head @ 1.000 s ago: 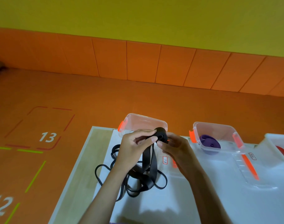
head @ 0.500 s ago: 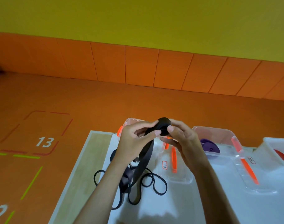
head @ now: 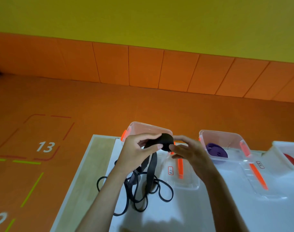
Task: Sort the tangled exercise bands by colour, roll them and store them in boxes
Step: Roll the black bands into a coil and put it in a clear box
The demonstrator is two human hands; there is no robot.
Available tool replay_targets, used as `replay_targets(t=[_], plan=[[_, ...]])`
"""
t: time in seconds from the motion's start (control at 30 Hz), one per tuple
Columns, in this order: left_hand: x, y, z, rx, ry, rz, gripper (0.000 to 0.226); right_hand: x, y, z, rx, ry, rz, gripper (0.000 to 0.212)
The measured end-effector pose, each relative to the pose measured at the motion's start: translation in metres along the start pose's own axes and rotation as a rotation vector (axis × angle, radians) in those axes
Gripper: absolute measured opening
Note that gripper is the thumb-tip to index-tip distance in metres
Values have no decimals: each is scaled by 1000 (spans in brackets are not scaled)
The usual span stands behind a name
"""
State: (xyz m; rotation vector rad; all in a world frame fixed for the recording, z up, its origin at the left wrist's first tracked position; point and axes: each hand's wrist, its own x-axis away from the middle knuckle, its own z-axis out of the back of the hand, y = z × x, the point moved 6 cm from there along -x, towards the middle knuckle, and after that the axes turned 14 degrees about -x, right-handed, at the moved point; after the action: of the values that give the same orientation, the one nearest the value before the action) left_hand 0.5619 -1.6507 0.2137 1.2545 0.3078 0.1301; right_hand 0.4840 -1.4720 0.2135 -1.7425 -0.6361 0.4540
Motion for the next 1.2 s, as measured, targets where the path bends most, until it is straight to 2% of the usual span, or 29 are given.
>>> replay_targets(t=[0.07, 0.17, 0.27, 0.33, 0.4, 0.47, 0.6, 0.7, 0.8, 0.9, 1.0, 1.07, 1.13, 1.2], plan=[[-2, 2, -4, -27, -73, -20, 34, 0, -7, 6, 40, 43, 6, 48], [-4, 8, -13, 59, -111, -21, 35, 0, -7, 9, -62, 138, 66, 59], [-5, 4, -13, 159, -15, 15, 40, 3, 6, 1, -237, 120, 100, 43], [-7, 3, -10, 136, 3, 25, 36, 3, 10, 1, -163, 63, 109, 32], [-9, 7, -8, 16, -61, 0, 35, 2, 4, 2, -4, 23, 90, 35], [-9, 13, -13, -86, -148, -35, 34, 1, -3, 7, 42, 42, 87, 40], [-9, 19, -19, 9, -128, 22, 30, 4, -8, 8, -121, 58, 164, 43], [-12, 26, -12, -14, -102, -20, 27, 7, 3, 1, -205, 12, 145, 50], [-14, 36, -7, -124, -133, -75, 24, 9, 10, -4, -225, -37, 105, 46], [-12, 40, -7, -267, -162, -120, 20, 7, -2, -2, -50, -30, 108, 35], [-8, 37, -10, -174, -94, -108, 29, 6, -18, 6, -60, 77, 159, 24], [-6, 29, -10, -79, -62, -52, 35, 6, -17, 6, -126, 121, 169, 26], [-7, 22, -8, 24, -73, -2, 32, 8, -10, 3, -145, 97, 147, 32], [-7, 20, -3, -10, -95, 3, 30, 10, -1, 0, -109, 17, 89, 37]])
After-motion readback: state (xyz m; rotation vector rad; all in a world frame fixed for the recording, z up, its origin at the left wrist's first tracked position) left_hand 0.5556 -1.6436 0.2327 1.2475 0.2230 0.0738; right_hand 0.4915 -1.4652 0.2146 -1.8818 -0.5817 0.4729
